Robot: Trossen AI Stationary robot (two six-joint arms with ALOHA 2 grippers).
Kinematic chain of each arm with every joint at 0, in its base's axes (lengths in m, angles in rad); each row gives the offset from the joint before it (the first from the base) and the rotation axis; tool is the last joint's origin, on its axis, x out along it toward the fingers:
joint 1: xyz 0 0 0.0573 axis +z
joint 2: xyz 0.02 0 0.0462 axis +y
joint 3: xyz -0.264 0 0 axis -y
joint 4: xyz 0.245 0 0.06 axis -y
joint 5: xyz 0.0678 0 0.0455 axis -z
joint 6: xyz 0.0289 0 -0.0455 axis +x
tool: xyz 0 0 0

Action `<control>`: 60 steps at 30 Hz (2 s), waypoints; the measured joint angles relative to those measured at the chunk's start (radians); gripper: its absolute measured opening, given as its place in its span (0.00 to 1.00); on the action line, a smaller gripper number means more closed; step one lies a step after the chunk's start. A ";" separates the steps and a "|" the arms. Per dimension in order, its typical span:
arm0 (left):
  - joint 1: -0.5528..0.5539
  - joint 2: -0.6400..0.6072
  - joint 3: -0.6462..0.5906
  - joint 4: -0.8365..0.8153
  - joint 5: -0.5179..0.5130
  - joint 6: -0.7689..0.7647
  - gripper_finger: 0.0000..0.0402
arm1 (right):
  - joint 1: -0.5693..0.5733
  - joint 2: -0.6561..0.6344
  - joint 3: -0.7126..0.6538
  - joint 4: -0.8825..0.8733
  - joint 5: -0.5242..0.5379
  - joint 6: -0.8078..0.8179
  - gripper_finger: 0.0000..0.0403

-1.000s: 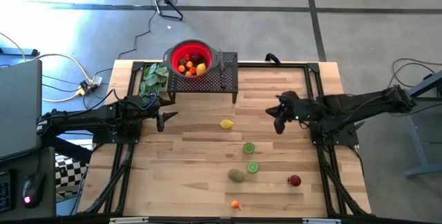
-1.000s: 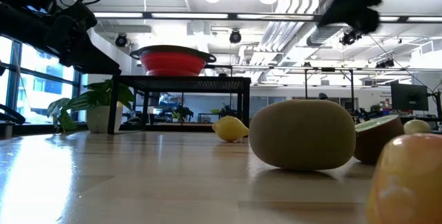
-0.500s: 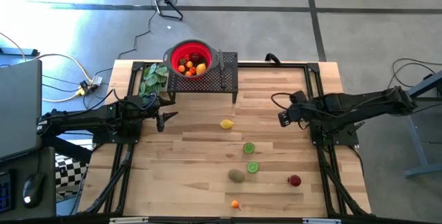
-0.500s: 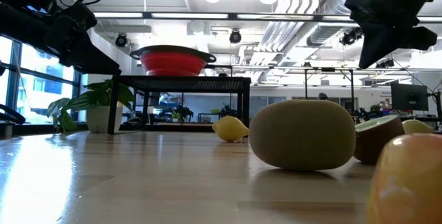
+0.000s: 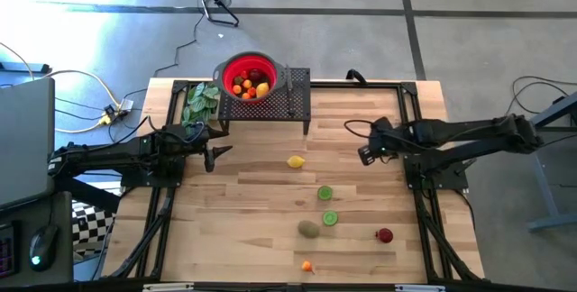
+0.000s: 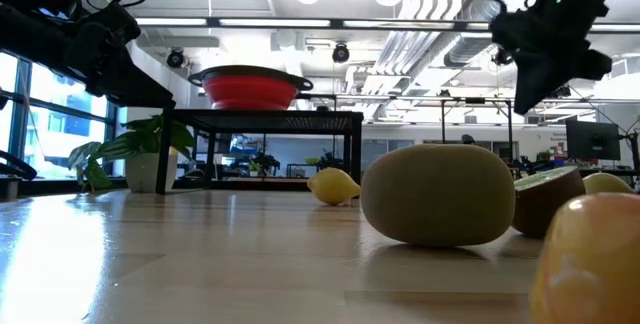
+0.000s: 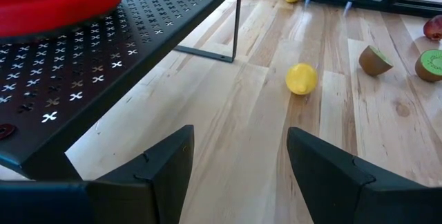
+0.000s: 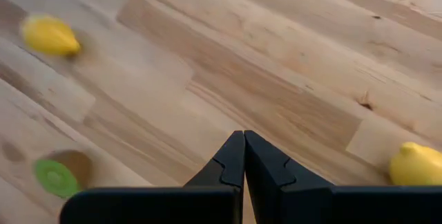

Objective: Pick & Place Fruit
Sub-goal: Put the brown sliced kiwi into the red strainer bowl on the shelf

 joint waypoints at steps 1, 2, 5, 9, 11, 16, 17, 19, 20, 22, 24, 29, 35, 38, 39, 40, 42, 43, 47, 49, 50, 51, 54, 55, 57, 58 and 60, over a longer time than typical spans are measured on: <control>0.000 0.000 0.000 0.000 0.000 0.001 0.57 | -0.010 0.019 0.000 0.001 -0.015 -0.021 0.01; 0.000 0.000 0.000 0.000 0.000 0.001 0.57 | -0.022 0.041 0.000 0.001 -0.029 -0.042 0.01; 0.000 0.000 0.000 0.000 0.000 0.001 0.57 | -0.056 0.104 0.000 0.001 -0.070 -0.098 0.01; 0.000 0.000 0.000 0.000 0.000 0.001 0.57 | -0.101 0.173 0.000 -0.002 -0.107 -0.178 0.01; 0.000 0.000 0.000 0.000 0.000 0.001 0.57 | -0.120 0.205 0.008 -0.024 -0.117 -0.217 0.01; 0.000 0.000 0.000 0.000 0.000 0.001 0.57 | -0.160 0.300 0.112 -0.199 -0.107 -0.312 0.01; 0.000 0.000 0.000 0.000 0.000 0.001 0.57 | -0.167 0.320 0.137 -0.244 -0.105 -0.332 0.01; 0.000 0.000 0.000 0.000 0.000 0.001 0.57 | -0.182 0.355 0.177 -0.317 -0.094 -0.357 0.01; 0.000 0.000 0.000 0.000 0.000 0.001 0.57 | -0.192 0.370 0.191 -0.349 -0.089 -0.363 0.01; 0.000 0.000 0.000 0.000 0.000 0.001 0.57 | -0.217 0.394 0.206 -0.404 -0.081 -0.371 0.01; 0.000 0.000 0.000 0.000 0.000 0.001 0.57 | -0.244 0.414 0.206 -0.429 -0.084 -0.369 0.01; 0.000 0.000 0.000 0.000 0.000 0.001 0.57 | -0.292 0.455 0.206 -0.435 -0.089 -0.399 0.01; 0.000 0.000 0.000 -0.001 0.000 -0.002 0.57 | -0.299 0.492 0.206 -0.445 -0.115 -0.508 0.07; 0.000 0.000 0.000 -0.002 0.000 -0.002 0.57 | -0.299 0.503 0.206 -0.470 -0.113 -0.519 0.19; 0.000 0.000 0.000 -0.002 0.000 -0.002 0.57 | -0.299 0.503 0.205 -0.473 -0.106 -0.524 0.24; 0.000 0.000 0.000 -0.002 0.000 -0.002 0.57 | -0.299 0.503 0.204 -0.473 -0.101 -0.527 0.30; 0.000 0.000 0.000 -0.004 0.000 -0.002 0.57 | -0.299 0.503 0.204 -0.481 -0.080 -0.505 0.40; 0.000 0.000 0.000 -0.006 0.000 -0.003 0.57 | -0.301 0.503 0.204 -0.486 -0.074 -0.484 0.45; 0.000 0.000 0.000 -0.006 0.000 -0.003 0.57 | -0.325 0.503 0.203 -0.492 -0.082 -0.449 0.60; 0.000 0.000 0.000 -0.006 0.000 -0.003 0.57 | -0.337 0.503 0.203 -0.492 -0.081 -0.449 0.62; 0.000 0.000 0.000 -0.006 0.000 -0.003 0.57 | -0.344 0.503 0.203 -0.492 -0.081 -0.450 0.63; 0.000 0.000 0.000 -0.006 0.001 -0.003 0.57 | -0.353 0.503 0.203 -0.492 -0.082 -0.450 0.63; 0.000 0.000 0.000 -0.007 0.001 -0.003 0.57 | -0.377 0.503 0.202 -0.492 -0.082 -0.449 0.63; 0.000 0.000 0.000 -0.007 0.001 -0.003 0.57 | -0.386 0.503 0.202 -0.492 -0.082 -0.449 0.62; 0.000 0.000 0.000 -0.007 0.000 -0.002 0.57 | -0.401 0.503 0.202 -0.492 -0.088 -0.437 0.62; 0.000 0.000 0.000 -0.008 0.000 -0.003 0.57 | -0.408 0.503 0.202 -0.493 -0.090 -0.420 0.62; 0.000 0.000 0.000 -0.008 0.000 -0.003 0.57 | -0.416 0.503 0.202 -0.498 -0.090 -0.375 0.62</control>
